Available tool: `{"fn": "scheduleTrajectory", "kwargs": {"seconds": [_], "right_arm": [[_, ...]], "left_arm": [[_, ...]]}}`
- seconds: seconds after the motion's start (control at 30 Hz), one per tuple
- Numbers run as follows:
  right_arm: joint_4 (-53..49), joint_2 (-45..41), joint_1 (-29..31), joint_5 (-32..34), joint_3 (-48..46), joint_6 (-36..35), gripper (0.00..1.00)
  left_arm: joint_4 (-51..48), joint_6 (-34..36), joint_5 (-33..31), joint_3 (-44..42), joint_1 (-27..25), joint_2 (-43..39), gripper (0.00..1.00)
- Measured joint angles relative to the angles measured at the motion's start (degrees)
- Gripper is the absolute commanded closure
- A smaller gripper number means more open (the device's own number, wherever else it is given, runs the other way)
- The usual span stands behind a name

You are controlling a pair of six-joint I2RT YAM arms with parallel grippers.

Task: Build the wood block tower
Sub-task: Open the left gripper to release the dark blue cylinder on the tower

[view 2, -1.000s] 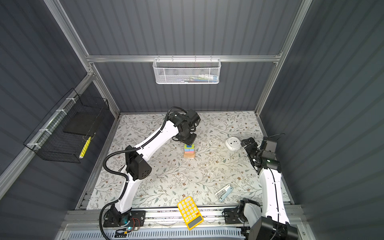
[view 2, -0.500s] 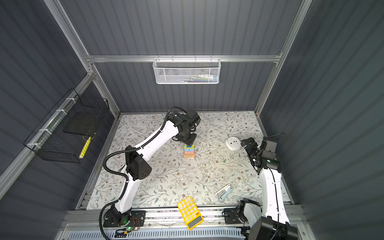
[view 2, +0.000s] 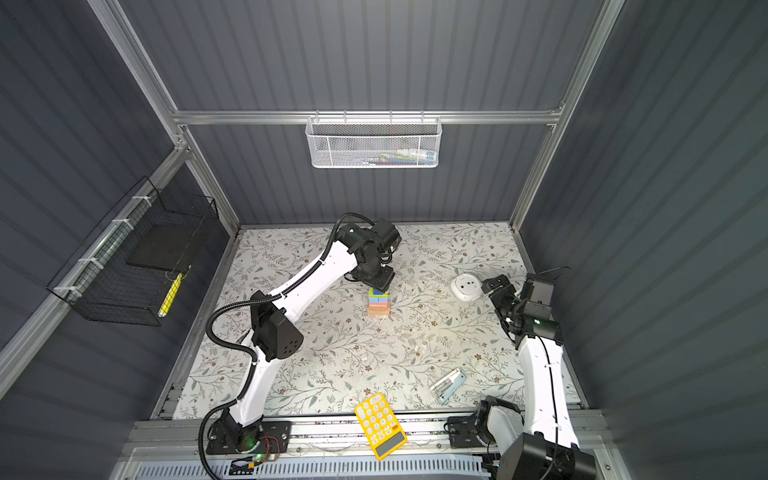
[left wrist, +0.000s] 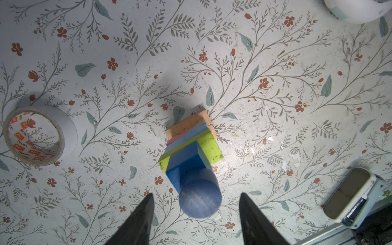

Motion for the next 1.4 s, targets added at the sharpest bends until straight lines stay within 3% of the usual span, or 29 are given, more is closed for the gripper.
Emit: {"fn": "scheduleTrajectory", "kwargs": {"seconds": [1.4], "right_arm": [[0.3,0.6,0.0,-1.4,0.0,0.0,0.01]], "left_arm": [[0.6,0.8,-3.1,-0.8,0.0,0.0,0.43]]}}
